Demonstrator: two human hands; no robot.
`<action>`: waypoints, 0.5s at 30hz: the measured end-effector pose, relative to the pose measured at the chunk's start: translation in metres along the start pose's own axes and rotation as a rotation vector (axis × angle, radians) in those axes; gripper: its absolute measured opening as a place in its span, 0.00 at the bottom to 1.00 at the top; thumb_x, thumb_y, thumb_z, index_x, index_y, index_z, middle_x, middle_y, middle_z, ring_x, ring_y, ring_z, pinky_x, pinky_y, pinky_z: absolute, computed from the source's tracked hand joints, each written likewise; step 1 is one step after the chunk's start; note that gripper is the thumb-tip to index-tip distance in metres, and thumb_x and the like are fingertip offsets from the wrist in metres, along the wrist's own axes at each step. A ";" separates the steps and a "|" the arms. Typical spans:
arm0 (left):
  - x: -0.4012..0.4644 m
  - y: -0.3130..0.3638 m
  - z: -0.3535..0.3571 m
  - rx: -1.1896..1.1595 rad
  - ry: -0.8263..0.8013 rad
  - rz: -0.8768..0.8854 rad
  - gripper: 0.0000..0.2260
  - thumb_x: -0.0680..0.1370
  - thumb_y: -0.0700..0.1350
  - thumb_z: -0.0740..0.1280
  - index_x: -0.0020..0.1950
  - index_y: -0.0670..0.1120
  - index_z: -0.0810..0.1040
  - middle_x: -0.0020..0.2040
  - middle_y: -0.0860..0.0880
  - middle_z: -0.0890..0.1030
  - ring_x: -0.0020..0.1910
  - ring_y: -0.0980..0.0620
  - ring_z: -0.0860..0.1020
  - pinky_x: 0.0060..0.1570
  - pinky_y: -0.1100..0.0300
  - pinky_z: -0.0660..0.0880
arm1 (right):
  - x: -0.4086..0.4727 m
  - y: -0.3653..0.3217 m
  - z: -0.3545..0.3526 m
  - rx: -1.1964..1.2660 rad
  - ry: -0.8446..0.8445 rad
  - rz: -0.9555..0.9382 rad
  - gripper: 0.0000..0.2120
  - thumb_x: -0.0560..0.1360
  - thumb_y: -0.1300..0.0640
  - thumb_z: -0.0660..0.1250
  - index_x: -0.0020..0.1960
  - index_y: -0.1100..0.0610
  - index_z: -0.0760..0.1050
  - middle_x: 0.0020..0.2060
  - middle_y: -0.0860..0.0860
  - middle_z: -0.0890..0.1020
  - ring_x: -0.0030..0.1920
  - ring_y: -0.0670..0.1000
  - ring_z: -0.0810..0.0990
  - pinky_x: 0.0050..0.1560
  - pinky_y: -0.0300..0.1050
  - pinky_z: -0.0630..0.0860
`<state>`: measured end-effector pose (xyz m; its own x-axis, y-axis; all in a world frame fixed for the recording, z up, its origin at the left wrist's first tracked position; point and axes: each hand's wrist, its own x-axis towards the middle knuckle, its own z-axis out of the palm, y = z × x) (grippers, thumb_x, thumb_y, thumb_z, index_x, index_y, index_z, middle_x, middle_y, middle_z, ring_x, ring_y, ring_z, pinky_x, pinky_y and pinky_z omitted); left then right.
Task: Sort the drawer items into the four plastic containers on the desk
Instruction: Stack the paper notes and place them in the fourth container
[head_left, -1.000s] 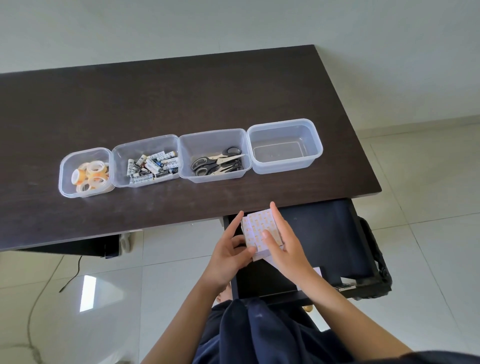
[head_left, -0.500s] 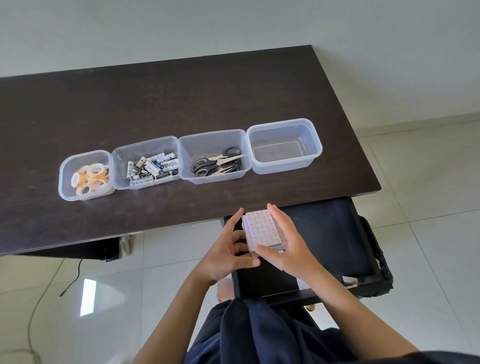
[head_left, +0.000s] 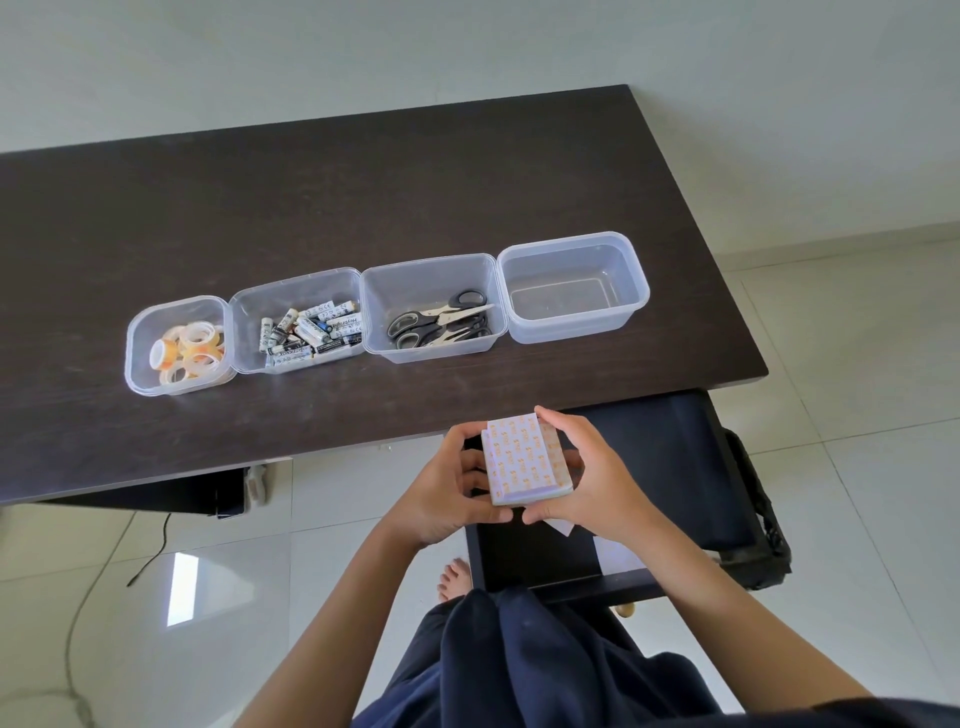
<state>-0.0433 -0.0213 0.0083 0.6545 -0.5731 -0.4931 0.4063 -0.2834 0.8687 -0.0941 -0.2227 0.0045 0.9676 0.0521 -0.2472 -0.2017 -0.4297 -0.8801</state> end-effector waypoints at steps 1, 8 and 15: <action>-0.001 0.001 0.000 0.003 -0.002 0.004 0.36 0.66 0.33 0.76 0.65 0.56 0.63 0.59 0.47 0.77 0.56 0.50 0.79 0.50 0.59 0.79 | 0.000 0.000 0.000 0.002 0.002 -0.001 0.49 0.57 0.54 0.83 0.71 0.47 0.61 0.65 0.42 0.69 0.65 0.42 0.69 0.57 0.32 0.73; -0.005 0.008 -0.002 -0.003 -0.031 0.029 0.40 0.66 0.34 0.77 0.69 0.56 0.60 0.60 0.46 0.75 0.57 0.50 0.78 0.52 0.58 0.78 | 0.003 -0.001 -0.001 0.018 0.025 -0.018 0.47 0.57 0.55 0.83 0.69 0.44 0.61 0.63 0.41 0.71 0.64 0.41 0.71 0.55 0.29 0.74; -0.006 0.006 0.002 -0.026 0.050 0.037 0.36 0.67 0.34 0.76 0.65 0.57 0.63 0.59 0.47 0.77 0.56 0.51 0.79 0.50 0.59 0.78 | 0.003 -0.006 -0.010 0.082 -0.044 -0.040 0.47 0.58 0.49 0.81 0.71 0.42 0.61 0.68 0.40 0.70 0.66 0.40 0.71 0.58 0.35 0.76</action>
<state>-0.0454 -0.0213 0.0168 0.7001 -0.5438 -0.4628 0.3969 -0.2423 0.8853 -0.0879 -0.2290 0.0131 0.9678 0.1084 -0.2272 -0.1764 -0.3517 -0.9193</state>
